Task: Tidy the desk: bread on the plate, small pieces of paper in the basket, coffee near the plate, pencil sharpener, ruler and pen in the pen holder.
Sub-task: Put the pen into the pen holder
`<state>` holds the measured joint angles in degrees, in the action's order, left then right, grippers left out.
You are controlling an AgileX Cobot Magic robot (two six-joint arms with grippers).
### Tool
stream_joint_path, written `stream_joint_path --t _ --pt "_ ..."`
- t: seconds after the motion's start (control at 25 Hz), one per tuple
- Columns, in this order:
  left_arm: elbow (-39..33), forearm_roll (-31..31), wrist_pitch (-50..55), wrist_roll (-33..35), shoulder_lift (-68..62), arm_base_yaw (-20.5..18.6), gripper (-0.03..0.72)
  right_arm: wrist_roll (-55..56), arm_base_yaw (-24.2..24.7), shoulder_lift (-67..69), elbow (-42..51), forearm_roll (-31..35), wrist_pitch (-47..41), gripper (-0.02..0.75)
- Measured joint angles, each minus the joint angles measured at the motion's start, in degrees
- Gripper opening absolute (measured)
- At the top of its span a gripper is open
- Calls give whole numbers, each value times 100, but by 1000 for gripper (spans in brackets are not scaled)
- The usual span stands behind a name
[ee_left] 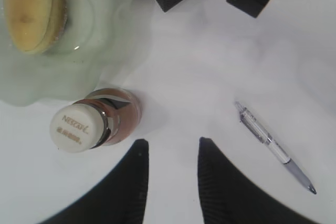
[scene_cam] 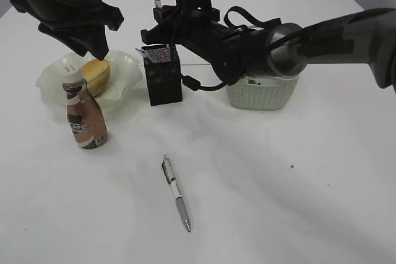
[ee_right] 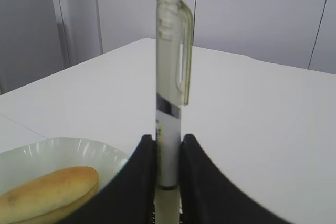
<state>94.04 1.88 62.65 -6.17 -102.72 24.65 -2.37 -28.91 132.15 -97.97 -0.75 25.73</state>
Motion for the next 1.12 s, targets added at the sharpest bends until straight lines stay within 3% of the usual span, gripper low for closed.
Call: stream_joint_path --t 1.12 --pt "0 11 -102 0 0 0 236 156 8 396 -143 130 83 89"
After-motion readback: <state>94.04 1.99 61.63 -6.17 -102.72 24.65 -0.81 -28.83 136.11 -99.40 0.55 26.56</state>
